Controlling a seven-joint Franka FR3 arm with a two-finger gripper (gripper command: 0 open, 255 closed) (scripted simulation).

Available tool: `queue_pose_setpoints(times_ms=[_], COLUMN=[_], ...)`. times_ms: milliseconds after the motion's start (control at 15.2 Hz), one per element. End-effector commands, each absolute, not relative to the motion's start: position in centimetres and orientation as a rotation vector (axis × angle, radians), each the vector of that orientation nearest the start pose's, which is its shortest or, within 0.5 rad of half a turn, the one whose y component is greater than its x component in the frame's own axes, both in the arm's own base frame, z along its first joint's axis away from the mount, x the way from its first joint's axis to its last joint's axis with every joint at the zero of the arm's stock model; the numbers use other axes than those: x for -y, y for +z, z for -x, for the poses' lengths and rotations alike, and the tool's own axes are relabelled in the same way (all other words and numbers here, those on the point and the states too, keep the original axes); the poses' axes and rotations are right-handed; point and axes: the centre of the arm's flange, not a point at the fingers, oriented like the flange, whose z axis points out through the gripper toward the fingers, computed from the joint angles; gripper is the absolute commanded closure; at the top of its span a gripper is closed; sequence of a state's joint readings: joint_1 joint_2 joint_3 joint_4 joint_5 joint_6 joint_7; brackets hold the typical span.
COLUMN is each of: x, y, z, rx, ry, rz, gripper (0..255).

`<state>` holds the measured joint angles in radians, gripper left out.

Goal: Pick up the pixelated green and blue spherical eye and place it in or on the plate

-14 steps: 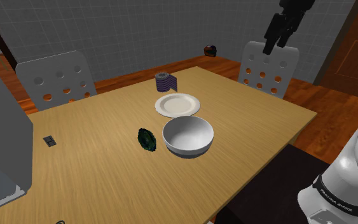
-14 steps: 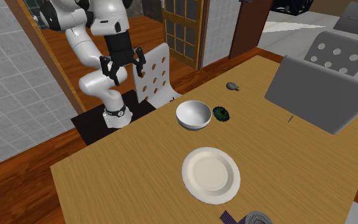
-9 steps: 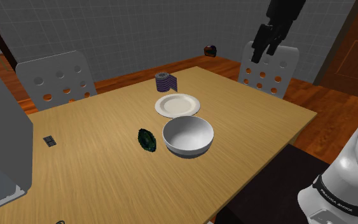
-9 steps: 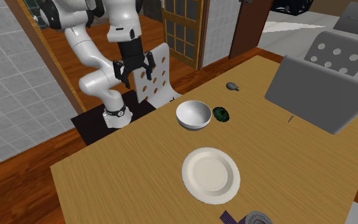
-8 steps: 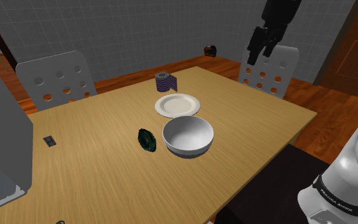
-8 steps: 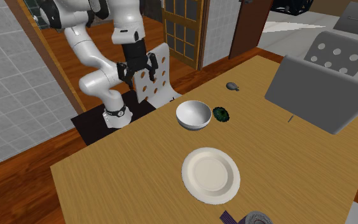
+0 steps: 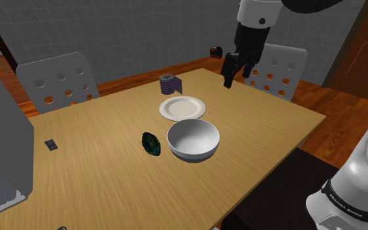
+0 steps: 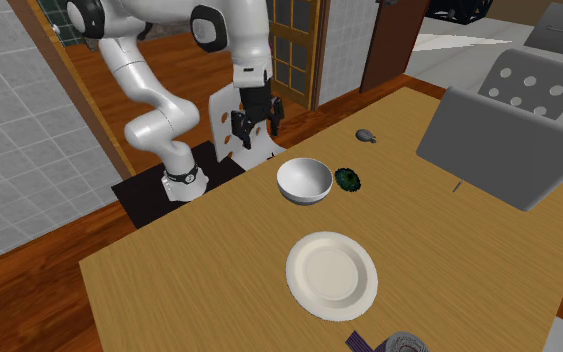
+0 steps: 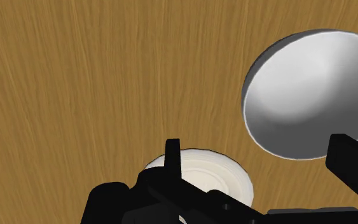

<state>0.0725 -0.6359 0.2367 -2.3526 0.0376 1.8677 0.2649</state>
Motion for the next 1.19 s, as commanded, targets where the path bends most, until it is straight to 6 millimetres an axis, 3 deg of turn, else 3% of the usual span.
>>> queue_pose_setpoints(times_ms=[0, 1122], x=[-15.1, -32.9], y=[54.9, 43.4], z=[-36.6, -44.7], rx=[-0.001, -0.001], ry=[-0.256, -0.246], rz=[3.195, 3.206], gripper=[0, 0])
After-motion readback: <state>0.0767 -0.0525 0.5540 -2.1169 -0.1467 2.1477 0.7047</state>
